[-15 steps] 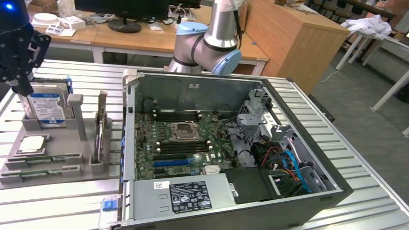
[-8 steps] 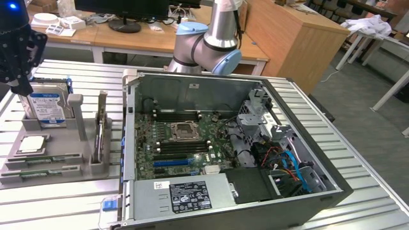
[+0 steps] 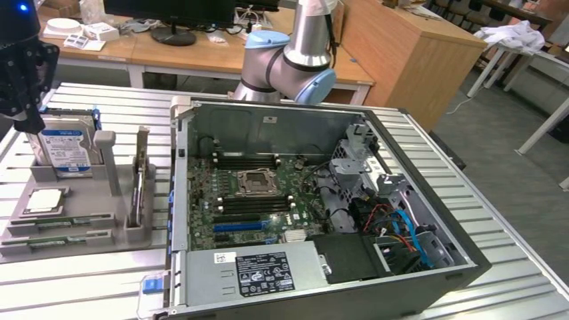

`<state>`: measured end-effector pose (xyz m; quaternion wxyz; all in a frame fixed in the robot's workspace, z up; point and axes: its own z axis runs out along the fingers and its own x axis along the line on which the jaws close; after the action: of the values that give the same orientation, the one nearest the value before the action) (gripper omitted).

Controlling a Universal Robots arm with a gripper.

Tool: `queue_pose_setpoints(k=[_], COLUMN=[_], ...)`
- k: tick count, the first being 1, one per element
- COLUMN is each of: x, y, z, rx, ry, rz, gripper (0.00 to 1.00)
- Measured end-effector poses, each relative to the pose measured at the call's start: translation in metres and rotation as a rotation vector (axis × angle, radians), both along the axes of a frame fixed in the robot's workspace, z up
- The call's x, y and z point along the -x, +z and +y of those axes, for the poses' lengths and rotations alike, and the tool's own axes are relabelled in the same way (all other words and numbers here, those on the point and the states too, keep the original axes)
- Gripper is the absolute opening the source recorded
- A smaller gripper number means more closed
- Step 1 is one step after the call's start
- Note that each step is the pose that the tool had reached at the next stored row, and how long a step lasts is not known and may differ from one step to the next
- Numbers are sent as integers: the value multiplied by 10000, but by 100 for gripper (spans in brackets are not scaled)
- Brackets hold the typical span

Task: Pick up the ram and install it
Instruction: 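Pick up the ram and move it above insertion slot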

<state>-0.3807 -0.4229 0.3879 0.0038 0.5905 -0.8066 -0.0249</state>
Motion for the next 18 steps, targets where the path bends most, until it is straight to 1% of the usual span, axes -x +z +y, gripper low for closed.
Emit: queue_pose_setpoints(k=[18], x=[0], y=[-5], z=[0], rx=[0], ry=[3270], rz=[0], gripper=[11])
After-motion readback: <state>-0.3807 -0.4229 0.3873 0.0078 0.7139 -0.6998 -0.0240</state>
